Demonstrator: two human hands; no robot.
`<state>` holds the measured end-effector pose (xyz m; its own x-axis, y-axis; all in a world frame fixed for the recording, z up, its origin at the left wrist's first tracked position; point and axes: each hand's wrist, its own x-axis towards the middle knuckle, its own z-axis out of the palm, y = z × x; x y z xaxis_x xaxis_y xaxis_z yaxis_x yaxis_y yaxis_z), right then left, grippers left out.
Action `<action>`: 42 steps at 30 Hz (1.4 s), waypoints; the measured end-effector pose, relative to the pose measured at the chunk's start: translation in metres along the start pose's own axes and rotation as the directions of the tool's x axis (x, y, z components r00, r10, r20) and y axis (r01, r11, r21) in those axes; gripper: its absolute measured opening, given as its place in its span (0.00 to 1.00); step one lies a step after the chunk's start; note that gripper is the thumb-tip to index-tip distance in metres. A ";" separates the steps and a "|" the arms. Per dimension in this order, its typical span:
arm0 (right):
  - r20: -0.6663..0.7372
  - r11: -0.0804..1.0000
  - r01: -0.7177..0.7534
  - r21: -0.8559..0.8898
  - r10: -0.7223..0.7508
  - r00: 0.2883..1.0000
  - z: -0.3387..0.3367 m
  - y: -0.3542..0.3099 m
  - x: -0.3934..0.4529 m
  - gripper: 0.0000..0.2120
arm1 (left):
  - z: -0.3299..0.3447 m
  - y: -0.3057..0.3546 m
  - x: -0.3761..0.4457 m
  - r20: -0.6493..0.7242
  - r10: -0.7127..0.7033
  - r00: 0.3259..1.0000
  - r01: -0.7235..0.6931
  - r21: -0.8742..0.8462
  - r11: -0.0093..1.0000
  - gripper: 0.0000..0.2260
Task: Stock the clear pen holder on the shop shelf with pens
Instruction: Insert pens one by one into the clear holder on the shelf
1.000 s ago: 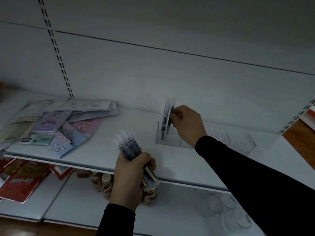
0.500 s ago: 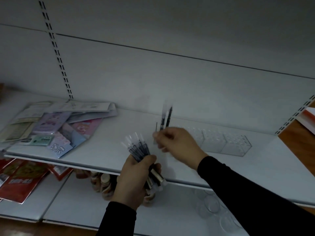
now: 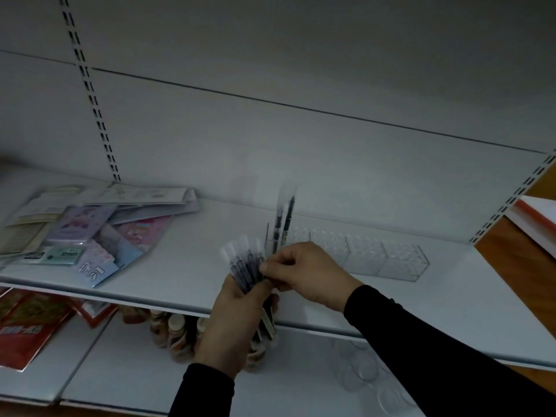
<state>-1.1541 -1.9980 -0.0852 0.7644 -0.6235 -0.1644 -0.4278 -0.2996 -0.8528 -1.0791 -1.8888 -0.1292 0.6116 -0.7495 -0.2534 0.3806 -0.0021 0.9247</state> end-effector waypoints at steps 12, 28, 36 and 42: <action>-0.684 0.940 0.304 0.156 -0.119 0.720 -0.049 -0.012 0.023 0.07 | -0.007 0.008 -0.004 -0.110 -0.039 0.993 0.031 -0.072 0.997 0.09; -0.624 0.972 0.218 -0.092 -0.226 0.748 -0.024 0.006 0.044 0.04 | -0.007 0.011 -0.004 -0.129 -0.041 0.991 0.030 -0.084 0.996 0.08; -0.576 0.978 0.147 -0.150 -0.207 0.791 -0.015 0.017 0.046 0.09 | -0.008 0.010 -0.003 -0.123 -0.053 0.991 0.042 -0.087 0.995 0.07; -0.554 0.973 0.105 -0.204 -0.203 0.807 -0.014 0.016 0.044 0.10 | -0.006 0.009 -0.003 -0.124 -0.065 0.990 0.052 -0.107 0.993 0.06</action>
<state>-1.1343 -2.0402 -0.0985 0.4364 -0.8428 0.3151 -0.4345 -0.5040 -0.7465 -1.0731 -1.8832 -0.1216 0.6668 -0.6599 -0.3461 0.4834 0.0296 0.8749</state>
